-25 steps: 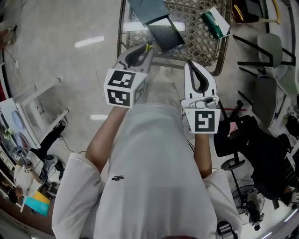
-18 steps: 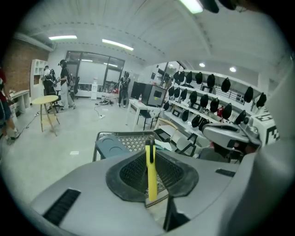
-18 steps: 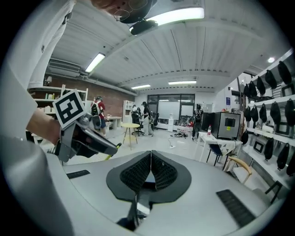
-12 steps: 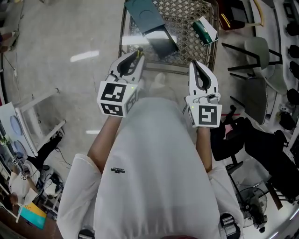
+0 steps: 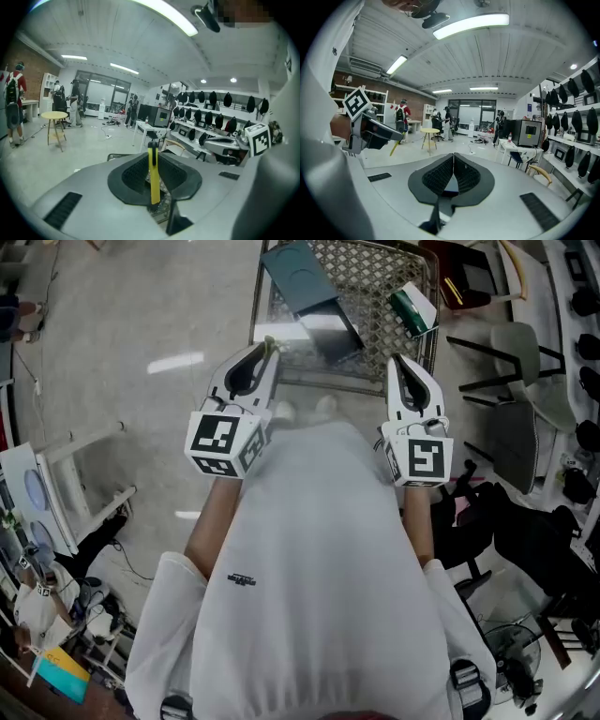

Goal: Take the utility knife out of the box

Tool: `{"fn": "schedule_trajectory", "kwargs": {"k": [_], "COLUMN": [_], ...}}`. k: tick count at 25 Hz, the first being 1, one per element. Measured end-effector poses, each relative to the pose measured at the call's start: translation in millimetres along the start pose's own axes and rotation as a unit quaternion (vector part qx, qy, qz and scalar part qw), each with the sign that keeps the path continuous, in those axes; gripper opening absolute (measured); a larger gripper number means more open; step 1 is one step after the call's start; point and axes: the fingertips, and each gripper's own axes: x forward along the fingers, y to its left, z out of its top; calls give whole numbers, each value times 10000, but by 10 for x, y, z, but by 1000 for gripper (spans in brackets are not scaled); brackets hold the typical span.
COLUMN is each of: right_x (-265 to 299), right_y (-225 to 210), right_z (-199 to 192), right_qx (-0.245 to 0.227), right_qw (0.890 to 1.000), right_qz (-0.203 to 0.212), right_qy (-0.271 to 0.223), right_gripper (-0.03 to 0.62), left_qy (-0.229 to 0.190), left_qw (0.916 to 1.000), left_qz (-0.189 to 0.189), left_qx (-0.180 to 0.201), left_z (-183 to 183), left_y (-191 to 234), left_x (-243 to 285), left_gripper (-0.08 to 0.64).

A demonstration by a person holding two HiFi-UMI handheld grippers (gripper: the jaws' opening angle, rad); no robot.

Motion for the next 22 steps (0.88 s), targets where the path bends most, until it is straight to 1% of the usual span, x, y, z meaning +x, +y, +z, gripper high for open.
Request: {"fn": "schedule_trajectory", "kwargs": {"k": [3,6,11,15,16,19,22], "right_x": [-7,-11,-1,9,1,-39,-69], "right_y": [-5,27,86,196,228,355,511], "right_z": [29,17,-60,-68,-64,-50,-49], "right_qx": [92,167,331,337,345,363,259], "right_qw": [9999,9996,9993,9988,9987,9982,9979], "right_qz": [98,232,176,353,368,475,587], "right_qy": [-30,-14,37,89,82,42,17], "right_gripper": [0,0,0,0,0,0,0], "left_qy": [-106,-169,-155,-110,-81,-67,-80], "left_qw": [9999,9998,9998,9997,9997,9999,9998], "left_qz": [24,43,70,0,-15,-51,-153], "left_qx": [-69,7,40,-236,-240,-68,130], "left_z": [38,89,91,35,24,51,83], "left_y": [15,8,73,114,127,122,119], "left_x": [-68,-117,-143,-167,-167,-214,-290], "left_gripper": [58,58,58,58,58,58,58]}}
